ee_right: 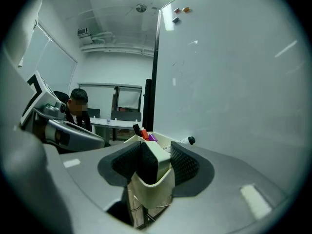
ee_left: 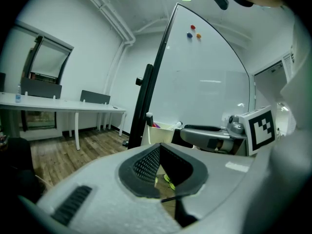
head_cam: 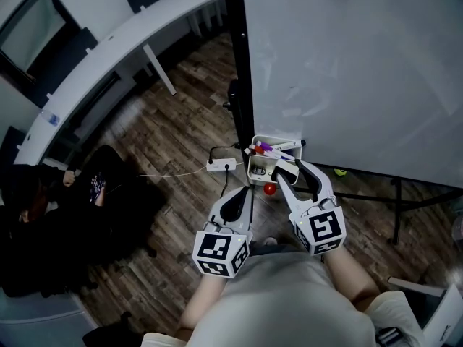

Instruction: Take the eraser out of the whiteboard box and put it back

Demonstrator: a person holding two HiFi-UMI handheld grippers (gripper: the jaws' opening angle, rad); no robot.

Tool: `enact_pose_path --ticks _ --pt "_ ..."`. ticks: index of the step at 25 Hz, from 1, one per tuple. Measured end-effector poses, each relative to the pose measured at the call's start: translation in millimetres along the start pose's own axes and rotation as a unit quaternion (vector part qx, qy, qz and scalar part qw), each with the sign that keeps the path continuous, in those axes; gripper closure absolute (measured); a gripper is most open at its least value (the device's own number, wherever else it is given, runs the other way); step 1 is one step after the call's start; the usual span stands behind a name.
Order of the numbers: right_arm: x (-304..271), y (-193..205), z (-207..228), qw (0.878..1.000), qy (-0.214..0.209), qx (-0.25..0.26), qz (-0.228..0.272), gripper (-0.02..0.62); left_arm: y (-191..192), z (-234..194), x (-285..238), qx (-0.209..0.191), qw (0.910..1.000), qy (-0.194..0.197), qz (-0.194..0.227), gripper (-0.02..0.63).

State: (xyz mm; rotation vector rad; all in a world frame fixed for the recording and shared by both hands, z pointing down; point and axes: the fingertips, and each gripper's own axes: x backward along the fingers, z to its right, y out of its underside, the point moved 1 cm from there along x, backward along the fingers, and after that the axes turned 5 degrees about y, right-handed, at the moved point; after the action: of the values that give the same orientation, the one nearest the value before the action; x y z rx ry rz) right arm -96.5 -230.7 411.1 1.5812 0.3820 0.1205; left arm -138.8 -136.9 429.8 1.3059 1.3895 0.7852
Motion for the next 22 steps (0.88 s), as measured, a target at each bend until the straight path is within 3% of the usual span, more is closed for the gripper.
enact_pose_path --ticks 6,22 --pt "2.7 -5.4 -3.2 1.000 -0.002 -0.008 0.004 0.348 2.2 3.6 3.9 0.002 1.0000 0.006 0.001 0.606" --pt "36.3 -15.3 -14.0 0.999 0.033 -0.028 0.016 0.353 8.1 14.1 16.2 -0.007 0.9991 0.041 -0.008 0.606"
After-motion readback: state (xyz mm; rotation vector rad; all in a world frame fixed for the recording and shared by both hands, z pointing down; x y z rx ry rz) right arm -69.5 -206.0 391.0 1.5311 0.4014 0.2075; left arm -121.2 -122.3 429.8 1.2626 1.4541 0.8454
